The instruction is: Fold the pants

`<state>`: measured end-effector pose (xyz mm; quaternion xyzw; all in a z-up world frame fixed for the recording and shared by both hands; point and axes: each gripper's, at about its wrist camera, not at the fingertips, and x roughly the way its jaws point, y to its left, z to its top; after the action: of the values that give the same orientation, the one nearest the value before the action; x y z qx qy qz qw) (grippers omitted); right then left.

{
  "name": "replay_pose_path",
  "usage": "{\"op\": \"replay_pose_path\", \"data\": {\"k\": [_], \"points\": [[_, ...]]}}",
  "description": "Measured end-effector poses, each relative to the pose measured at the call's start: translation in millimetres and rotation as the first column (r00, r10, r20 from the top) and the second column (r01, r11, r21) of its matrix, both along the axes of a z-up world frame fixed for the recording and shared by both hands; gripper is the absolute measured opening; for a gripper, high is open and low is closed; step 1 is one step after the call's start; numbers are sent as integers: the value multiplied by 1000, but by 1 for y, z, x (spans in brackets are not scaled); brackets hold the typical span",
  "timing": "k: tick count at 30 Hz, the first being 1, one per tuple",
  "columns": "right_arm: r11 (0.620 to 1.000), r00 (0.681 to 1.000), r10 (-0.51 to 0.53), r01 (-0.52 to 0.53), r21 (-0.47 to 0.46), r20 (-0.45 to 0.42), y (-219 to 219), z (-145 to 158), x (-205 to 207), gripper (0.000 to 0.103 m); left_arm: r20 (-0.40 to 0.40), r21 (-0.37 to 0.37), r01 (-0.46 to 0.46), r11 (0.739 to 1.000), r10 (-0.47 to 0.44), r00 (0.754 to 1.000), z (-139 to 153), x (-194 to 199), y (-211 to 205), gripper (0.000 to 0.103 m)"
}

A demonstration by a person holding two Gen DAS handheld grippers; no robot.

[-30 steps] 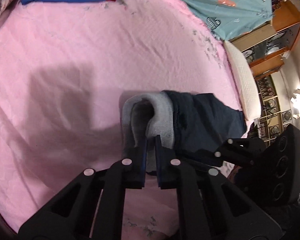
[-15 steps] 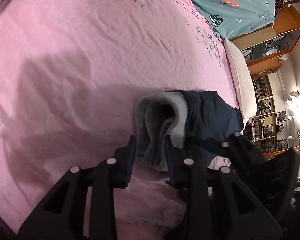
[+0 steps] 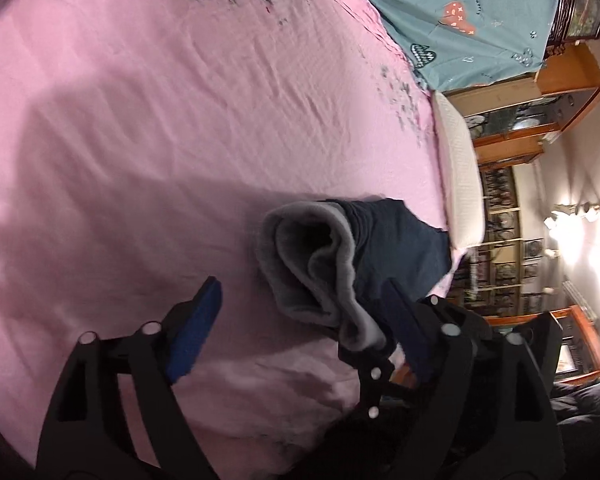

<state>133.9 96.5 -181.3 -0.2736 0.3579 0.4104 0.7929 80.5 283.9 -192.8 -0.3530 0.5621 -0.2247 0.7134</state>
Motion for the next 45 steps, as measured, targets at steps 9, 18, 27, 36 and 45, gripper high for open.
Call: {"op": "replay_pose_path", "data": {"k": [9,18,27,36,45], "points": [[1000,998,20,-21,23,61,17,2,2,18,-35,-137,22,990,-27,999,-31,38,-17,27],[991,994,100,-103,80,46,60,3,9,54,150,201,-30,979,-1,989,-7,35,16,23],[966,911,-140,211,147,-387,-95,20,133,55,145,362,-121,924,72,987,-5,25,7,57],[971,770,-105,215,101,-630,-176,-24,228,55,284,553,-345,758,217,934,84,2,8,64],[978,581,210,-113,177,-786,-163,-40,221,55,161,470,-148,870,80,984,42,42,-147,71]]}}
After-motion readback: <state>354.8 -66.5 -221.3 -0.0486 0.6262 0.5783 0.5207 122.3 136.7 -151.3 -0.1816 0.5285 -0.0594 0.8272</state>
